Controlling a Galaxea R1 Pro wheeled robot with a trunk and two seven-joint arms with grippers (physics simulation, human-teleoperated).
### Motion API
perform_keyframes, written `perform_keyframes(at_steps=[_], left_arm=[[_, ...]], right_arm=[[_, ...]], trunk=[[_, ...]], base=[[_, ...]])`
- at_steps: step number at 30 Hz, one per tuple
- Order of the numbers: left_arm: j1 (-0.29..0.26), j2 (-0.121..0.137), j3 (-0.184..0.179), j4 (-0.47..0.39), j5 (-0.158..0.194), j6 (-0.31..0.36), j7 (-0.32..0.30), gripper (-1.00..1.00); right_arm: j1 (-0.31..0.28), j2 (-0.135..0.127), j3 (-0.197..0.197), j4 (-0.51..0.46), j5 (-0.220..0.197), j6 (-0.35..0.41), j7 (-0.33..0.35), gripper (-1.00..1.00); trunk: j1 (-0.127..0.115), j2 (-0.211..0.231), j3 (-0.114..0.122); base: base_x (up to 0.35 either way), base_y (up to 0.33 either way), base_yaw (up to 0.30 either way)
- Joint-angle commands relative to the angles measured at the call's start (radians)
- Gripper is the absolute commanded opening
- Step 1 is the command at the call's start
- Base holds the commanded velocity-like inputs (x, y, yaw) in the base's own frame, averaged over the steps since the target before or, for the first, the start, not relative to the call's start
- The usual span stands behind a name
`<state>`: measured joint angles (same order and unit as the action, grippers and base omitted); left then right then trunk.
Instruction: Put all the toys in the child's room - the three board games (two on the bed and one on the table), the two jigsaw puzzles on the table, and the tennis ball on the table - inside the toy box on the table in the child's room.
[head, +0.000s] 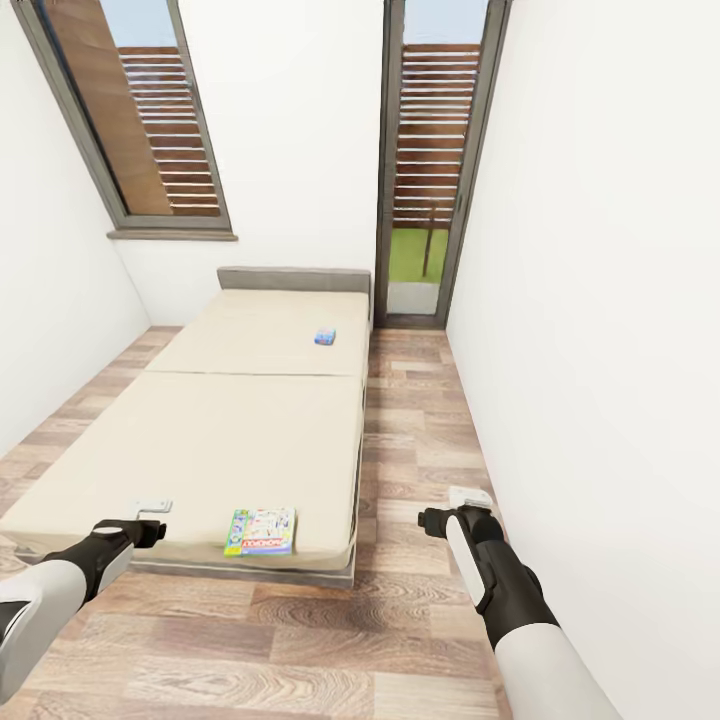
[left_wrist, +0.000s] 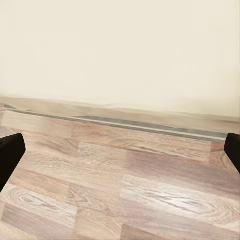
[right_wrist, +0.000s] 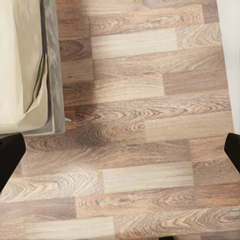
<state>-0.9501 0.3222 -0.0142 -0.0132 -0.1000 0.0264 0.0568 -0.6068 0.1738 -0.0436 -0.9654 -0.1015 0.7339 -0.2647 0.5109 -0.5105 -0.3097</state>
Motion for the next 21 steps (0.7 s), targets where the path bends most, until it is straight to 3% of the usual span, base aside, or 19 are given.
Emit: perform_keyframes(at_steps=[1, 21], left_arm=[[0.001, 0.0, -0.001, -0.001, -0.01, 0.003, 0.003, 1.0], [0.013, -0.008, -0.004, -0.002, -0.01, 0.003, -0.001, 1.0]], right_arm=[[-0.001, 0.001, -0.001, -0.001, -0.011, 0.002, -0.008, 1.0], [-0.001, 0.001, -0.001, 0.015, -0.009, -0.026, -0.008, 1.0]], trunk=[[0.0, -0.001, 0.0], [0.0, -0.001, 0.033]], base=[[0.0, 0.0, 0.0], [0.0, 0.0, 0.0]])
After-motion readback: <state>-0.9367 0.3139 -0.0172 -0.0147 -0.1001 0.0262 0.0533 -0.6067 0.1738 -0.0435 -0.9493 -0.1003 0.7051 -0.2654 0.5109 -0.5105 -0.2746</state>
